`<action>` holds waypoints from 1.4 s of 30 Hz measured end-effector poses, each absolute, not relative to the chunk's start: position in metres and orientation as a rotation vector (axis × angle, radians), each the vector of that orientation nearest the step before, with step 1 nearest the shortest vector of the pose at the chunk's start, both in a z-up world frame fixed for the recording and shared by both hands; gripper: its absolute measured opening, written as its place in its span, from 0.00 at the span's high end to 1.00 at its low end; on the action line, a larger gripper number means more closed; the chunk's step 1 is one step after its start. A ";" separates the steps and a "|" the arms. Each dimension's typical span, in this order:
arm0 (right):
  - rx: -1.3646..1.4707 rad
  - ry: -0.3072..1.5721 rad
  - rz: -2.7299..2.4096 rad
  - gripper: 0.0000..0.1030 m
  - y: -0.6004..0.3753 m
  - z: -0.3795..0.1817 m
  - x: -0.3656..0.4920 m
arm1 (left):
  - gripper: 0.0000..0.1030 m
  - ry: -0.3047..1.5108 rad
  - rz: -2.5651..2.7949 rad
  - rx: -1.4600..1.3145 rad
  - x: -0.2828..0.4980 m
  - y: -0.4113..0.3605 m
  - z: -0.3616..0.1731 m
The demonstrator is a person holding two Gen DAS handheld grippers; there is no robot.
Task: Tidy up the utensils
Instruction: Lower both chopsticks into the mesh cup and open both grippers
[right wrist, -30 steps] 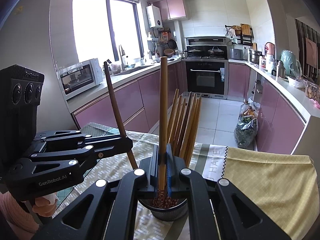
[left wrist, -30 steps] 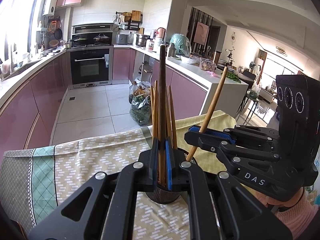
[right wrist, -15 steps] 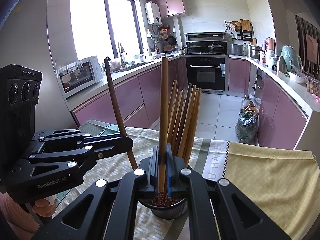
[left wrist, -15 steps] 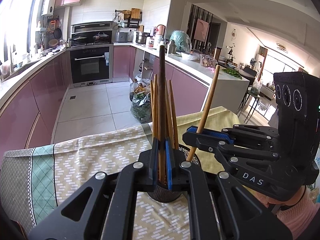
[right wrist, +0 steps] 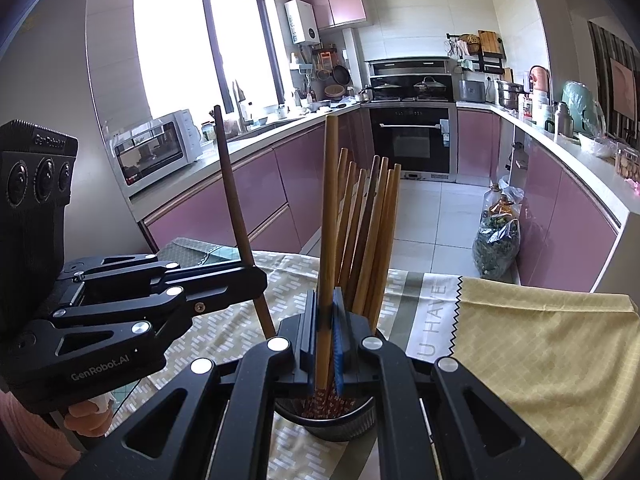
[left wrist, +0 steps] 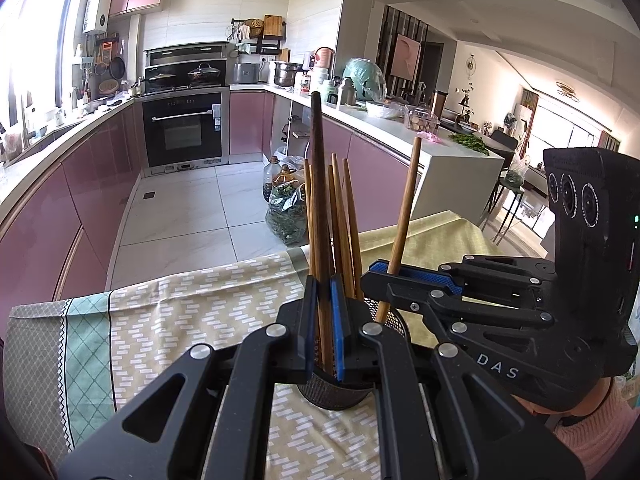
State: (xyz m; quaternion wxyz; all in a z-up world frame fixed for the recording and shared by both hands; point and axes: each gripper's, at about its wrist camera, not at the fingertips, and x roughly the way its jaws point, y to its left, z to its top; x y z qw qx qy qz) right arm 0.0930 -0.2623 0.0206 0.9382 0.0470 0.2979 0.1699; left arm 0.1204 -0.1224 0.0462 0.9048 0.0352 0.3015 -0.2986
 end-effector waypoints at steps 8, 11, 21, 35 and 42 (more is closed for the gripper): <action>0.125 0.623 0.348 0.94 -0.267 0.019 0.099 | 0.93 0.654 -0.626 0.054 0.133 -0.126 0.042; 0.134 0.628 0.353 0.94 -0.265 0.018 0.102 | 0.93 0.657 -0.626 0.059 0.137 -0.128 0.041; 0.155 0.636 0.346 0.93 -0.268 0.016 0.107 | 0.93 0.665 -0.631 0.072 0.140 -0.134 0.034; 0.168 0.638 0.347 0.93 -0.269 0.015 0.108 | 0.92 0.673 -0.626 0.085 0.144 -0.139 0.030; 0.182 0.634 0.340 0.93 -0.273 0.012 0.102 | 0.92 0.666 -0.618 0.088 0.141 -0.138 0.028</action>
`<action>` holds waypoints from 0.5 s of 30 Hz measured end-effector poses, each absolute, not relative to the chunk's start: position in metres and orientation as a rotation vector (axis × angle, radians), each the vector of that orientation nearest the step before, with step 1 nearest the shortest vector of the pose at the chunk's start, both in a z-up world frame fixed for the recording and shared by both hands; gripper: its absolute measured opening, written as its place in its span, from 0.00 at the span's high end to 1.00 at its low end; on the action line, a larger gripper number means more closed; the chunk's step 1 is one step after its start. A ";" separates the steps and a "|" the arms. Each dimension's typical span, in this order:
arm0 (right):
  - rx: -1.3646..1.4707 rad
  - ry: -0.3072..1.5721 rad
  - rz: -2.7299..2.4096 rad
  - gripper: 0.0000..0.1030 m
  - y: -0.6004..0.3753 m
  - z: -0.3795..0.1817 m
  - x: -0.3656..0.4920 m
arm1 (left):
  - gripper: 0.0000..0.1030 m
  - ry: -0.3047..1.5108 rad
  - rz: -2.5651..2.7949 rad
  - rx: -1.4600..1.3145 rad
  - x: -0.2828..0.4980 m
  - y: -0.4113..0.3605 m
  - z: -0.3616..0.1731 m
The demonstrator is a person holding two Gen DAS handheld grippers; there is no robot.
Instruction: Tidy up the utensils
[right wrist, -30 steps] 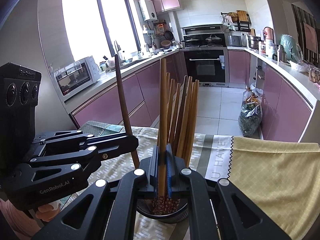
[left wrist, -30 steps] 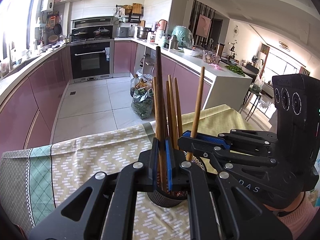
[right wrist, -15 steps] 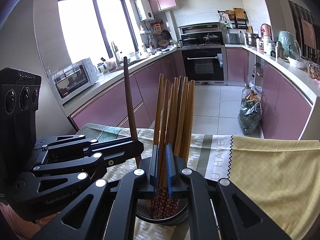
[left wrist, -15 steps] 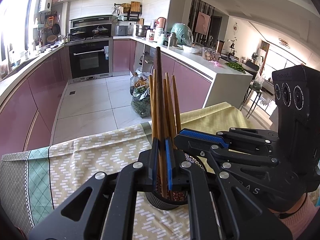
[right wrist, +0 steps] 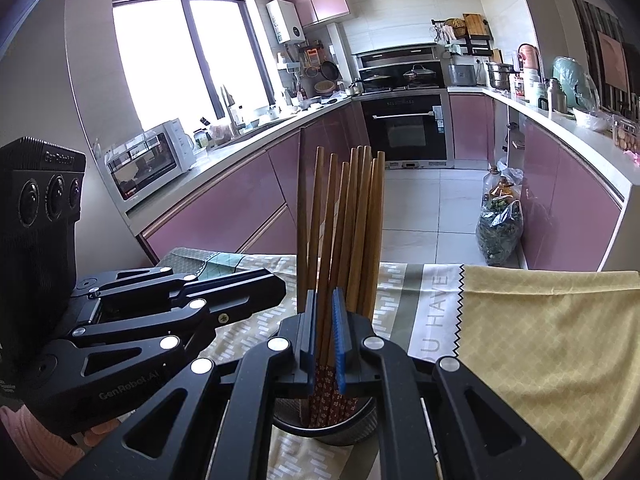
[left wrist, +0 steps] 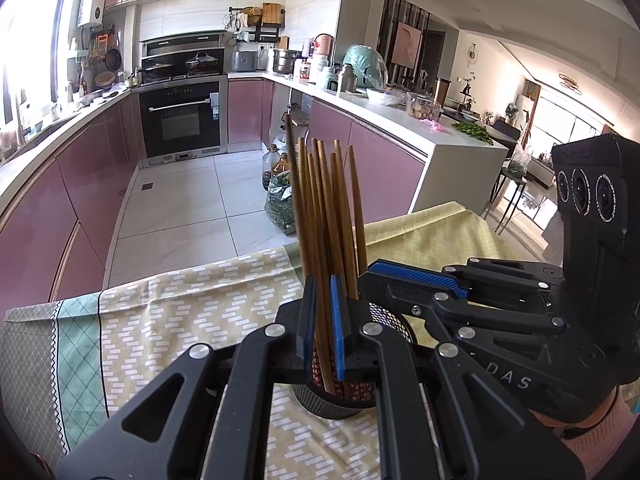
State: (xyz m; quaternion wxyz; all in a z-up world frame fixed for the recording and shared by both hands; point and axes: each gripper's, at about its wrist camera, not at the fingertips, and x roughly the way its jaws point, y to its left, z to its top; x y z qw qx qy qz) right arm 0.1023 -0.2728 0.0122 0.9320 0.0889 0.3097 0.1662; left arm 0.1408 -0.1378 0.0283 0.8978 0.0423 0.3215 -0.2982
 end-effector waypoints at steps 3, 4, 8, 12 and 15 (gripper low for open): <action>0.187 0.631 0.339 0.93 -0.274 0.011 0.099 | 0.88 0.657 -0.609 0.084 0.137 -0.134 0.027; 0.188 0.630 0.340 0.93 -0.275 0.010 0.097 | 0.87 0.655 -0.607 0.083 0.136 -0.132 0.027; 0.188 0.628 0.341 0.91 -0.274 0.009 0.093 | 0.73 0.640 -0.588 0.069 0.128 -0.124 0.028; 0.169 0.617 0.320 0.80 -0.271 0.007 0.085 | 0.63 0.621 -0.563 0.060 0.116 -0.112 0.027; 0.154 0.604 0.304 0.68 -0.270 0.006 0.076 | 0.46 0.596 -0.535 0.048 0.105 -0.101 0.026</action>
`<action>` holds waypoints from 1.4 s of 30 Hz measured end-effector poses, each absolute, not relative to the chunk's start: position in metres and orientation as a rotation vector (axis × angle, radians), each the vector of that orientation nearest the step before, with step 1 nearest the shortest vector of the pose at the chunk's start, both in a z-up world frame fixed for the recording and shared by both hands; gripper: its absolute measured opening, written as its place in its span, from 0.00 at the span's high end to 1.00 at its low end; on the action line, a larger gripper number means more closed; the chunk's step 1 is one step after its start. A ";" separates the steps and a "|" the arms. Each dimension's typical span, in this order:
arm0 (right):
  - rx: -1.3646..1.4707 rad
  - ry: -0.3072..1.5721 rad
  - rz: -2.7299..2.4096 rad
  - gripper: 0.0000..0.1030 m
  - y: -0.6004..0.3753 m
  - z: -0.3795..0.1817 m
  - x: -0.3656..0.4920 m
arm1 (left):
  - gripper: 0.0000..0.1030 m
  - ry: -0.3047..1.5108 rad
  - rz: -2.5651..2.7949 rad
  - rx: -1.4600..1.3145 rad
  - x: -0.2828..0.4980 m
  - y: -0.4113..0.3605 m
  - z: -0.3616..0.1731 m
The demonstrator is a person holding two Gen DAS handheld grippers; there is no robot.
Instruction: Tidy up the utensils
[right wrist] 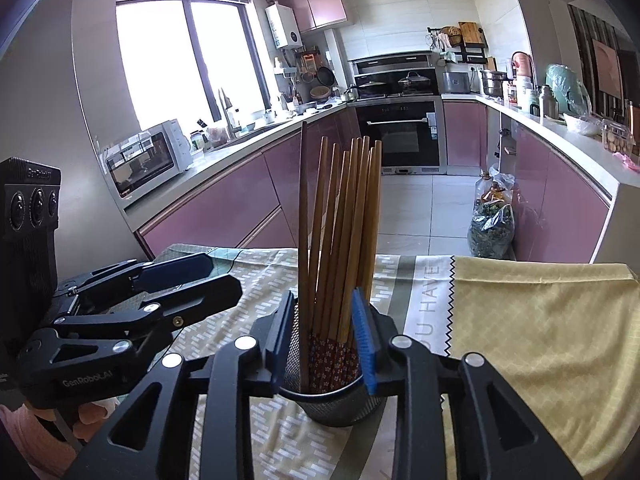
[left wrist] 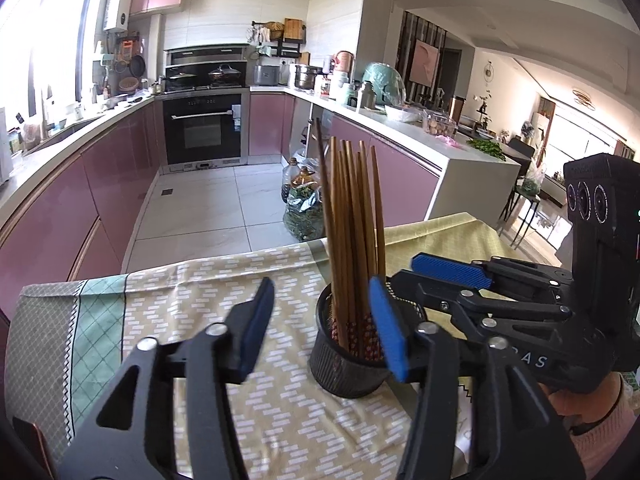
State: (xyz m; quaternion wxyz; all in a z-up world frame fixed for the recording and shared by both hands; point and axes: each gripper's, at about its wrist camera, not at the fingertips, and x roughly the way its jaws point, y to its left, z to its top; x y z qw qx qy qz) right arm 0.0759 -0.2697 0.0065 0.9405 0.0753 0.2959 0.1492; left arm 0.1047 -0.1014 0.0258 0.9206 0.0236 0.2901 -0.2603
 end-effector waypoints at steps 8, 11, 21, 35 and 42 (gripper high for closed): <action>0.136 0.570 0.256 0.38 -0.266 -0.001 0.051 | 0.10 0.498 -0.413 0.047 0.071 -0.066 0.026; 0.103 0.545 0.226 0.21 -0.262 -0.002 0.039 | 0.05 0.455 -0.378 0.061 0.057 -0.055 0.026; 0.052 0.477 0.192 0.07 -0.245 -0.003 0.013 | 0.05 0.379 -0.266 0.070 0.025 -0.036 0.024; 0.059 0.414 0.183 0.06 -0.234 -0.010 -0.008 | 0.05 0.323 -0.187 0.049 0.001 -0.015 0.020; 0.048 0.387 0.185 0.06 -0.227 -0.010 -0.016 | 0.05 0.295 -0.152 0.062 -0.007 -0.015 0.018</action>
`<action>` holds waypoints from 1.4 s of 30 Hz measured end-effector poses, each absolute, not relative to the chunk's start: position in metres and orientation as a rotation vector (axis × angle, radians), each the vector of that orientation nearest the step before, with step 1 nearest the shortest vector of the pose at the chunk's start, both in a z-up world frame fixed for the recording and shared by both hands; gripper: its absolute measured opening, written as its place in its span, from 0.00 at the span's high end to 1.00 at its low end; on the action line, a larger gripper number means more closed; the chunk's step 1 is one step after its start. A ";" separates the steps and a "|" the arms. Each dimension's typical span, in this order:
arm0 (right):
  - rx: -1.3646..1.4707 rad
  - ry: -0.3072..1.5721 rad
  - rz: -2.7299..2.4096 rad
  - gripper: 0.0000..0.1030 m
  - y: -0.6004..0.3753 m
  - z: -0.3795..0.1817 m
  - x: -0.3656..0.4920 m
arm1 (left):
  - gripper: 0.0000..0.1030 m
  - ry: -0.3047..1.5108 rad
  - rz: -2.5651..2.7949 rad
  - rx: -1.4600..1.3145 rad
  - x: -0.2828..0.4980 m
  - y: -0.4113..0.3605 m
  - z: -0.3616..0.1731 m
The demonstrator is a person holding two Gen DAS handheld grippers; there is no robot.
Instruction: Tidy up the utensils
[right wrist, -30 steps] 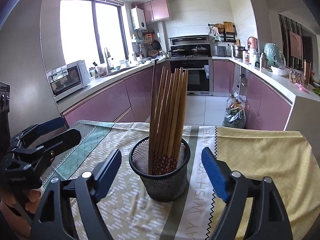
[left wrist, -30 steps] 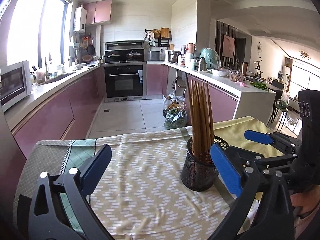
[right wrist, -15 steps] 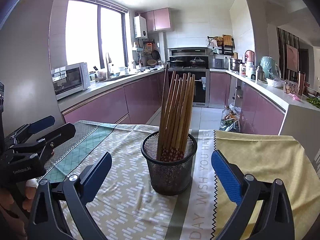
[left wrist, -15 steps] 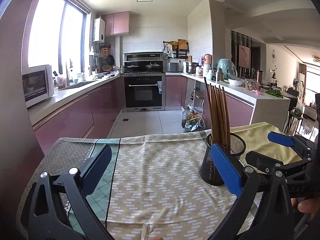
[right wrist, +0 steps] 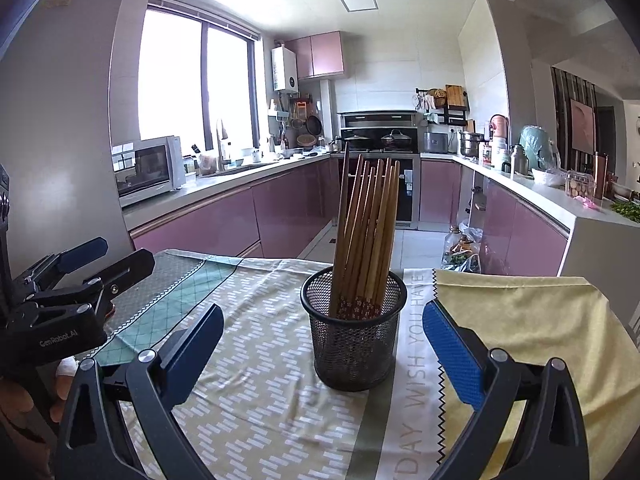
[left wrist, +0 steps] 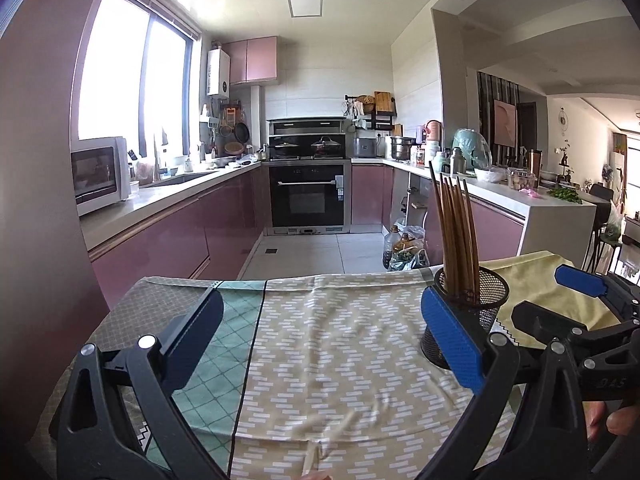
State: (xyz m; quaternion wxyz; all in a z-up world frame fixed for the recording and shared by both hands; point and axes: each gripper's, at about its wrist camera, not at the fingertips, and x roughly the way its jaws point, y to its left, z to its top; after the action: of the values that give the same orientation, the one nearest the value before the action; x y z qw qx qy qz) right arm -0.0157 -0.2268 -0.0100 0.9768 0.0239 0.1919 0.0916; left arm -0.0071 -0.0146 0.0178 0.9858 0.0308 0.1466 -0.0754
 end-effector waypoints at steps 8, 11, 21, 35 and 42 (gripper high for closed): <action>0.050 0.381 0.185 0.06 -0.223 -0.013 -0.019 | 0.05 0.277 -0.143 0.052 -0.013 -0.010 0.016; 0.046 0.374 0.179 0.06 -0.222 -0.014 -0.020 | 0.05 0.270 -0.138 0.047 -0.014 -0.009 0.016; 0.054 0.346 0.160 0.06 -0.225 -0.013 -0.027 | 0.05 0.266 -0.133 0.045 -0.016 -0.009 0.014; 0.069 0.299 0.132 0.06 -0.230 -0.009 -0.032 | 0.05 0.247 -0.136 0.035 -0.022 -0.009 0.012; 0.058 0.286 0.126 0.06 -0.228 -0.009 -0.033 | 0.05 0.236 -0.137 0.034 -0.025 -0.011 0.012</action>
State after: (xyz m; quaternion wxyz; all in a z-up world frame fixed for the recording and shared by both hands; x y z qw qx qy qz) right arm -0.0330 -0.2278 -0.0093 0.9874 0.0286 0.1425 0.0629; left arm -0.0251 -0.0106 0.0120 0.9905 0.0169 0.1178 -0.0681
